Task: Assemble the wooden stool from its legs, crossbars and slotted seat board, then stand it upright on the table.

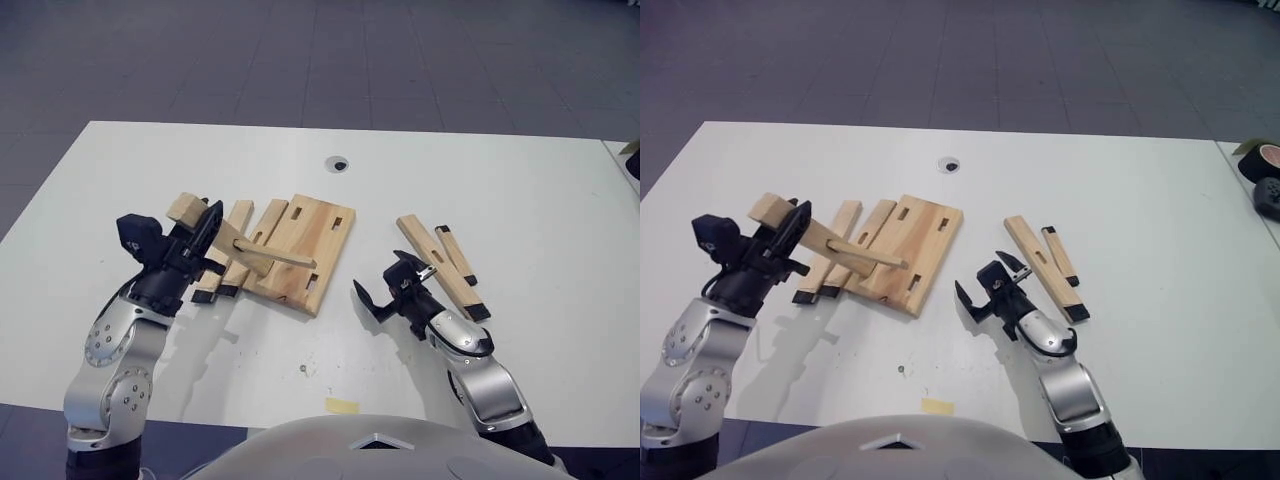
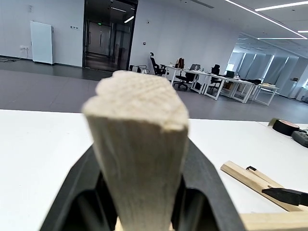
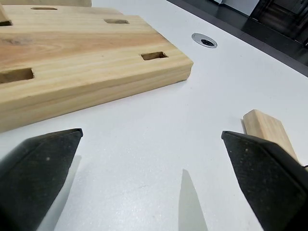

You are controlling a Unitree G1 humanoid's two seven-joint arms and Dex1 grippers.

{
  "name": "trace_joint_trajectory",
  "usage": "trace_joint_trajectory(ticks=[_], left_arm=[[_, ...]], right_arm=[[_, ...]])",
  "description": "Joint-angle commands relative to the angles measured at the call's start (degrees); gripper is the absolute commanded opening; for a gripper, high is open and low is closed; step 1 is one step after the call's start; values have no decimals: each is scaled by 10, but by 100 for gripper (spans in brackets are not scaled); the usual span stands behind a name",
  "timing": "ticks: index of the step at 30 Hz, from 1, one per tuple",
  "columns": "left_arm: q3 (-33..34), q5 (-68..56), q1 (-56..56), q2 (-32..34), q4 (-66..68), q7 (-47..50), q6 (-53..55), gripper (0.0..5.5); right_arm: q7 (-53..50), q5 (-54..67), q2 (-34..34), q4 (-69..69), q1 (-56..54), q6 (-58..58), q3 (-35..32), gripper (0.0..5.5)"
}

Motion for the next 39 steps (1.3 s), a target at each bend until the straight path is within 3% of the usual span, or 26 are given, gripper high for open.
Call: trace_joint_trajectory(ticks=[1,6,9,13,16,21,25,31,39], left_arm=[[-38,-16,-17,1,-37,-8,42,105],[-23,14,25,-6,-9,-53,-5,105],[42,15,87,-19,29,-97,-73,167],[75,-59,105,-60,-128,22,-57,235],[57,-123,-5,-44,-205,144,-11,280],[44,-226,-227,-15,-190,300,28,370],[37,-263,-326,-12,-179,381,35,440],[37,-279,-384,-20,-164,425,22,539],[107,-285,-422,-3,-88,429,-8,539]], right_arm=[[4,-4,-2,8,-22,3,-1,540],[10,-5,0,17,-34,0,4,540],[31,-3,-8,40,-61,-9,9,540],[85,3,-28,84,-117,-33,19,540],[110,5,-49,122,-141,-59,5,540],[104,10,-48,156,-152,-73,-15,540],[115,12,-57,168,-161,-81,-22,540],[127,17,-86,187,-175,-86,-58,540],[108,28,-103,179,-171,-74,-122,540]])
